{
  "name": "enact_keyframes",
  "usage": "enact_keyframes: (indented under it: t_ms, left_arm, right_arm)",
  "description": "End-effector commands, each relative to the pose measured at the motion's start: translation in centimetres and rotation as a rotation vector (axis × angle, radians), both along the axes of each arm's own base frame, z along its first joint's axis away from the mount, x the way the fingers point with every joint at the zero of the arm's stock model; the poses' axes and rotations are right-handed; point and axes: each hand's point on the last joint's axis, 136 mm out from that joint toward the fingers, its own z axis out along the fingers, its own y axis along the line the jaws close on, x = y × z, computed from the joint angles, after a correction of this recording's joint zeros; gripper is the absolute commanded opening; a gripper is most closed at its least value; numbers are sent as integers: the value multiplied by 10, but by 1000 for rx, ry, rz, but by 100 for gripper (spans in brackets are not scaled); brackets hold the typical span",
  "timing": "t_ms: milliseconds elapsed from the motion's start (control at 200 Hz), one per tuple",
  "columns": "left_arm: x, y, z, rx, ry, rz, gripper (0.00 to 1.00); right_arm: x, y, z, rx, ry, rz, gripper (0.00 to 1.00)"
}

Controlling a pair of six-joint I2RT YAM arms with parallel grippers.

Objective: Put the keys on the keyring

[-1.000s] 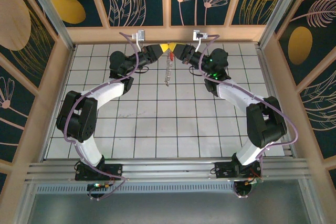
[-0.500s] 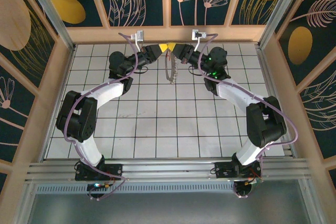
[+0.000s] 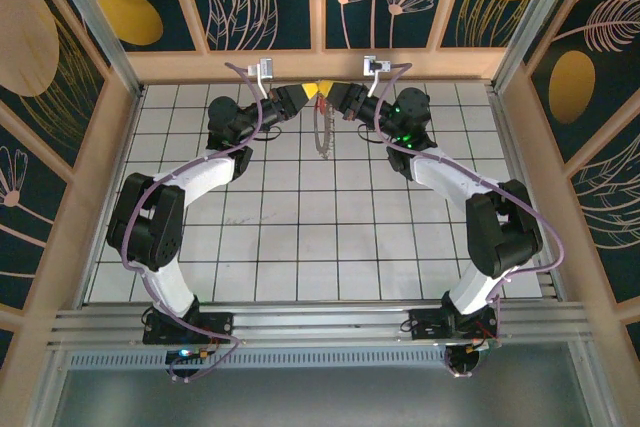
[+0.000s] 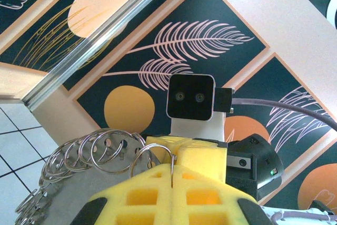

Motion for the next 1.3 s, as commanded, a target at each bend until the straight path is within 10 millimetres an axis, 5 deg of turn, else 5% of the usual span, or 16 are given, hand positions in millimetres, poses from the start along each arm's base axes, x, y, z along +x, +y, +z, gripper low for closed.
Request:
enact_keyframes:
  t_ms: [0, 1296]
  left_arm:
    - [-6, -3, 16, 1, -62, -12, 0]
    - [13, 5, 7, 127, -79, 96, 43]
  right_arm:
    - [-9, 10, 13, 10, -60, 51, 0]
    - [24, -12, 4, -7, -28, 55, 0]
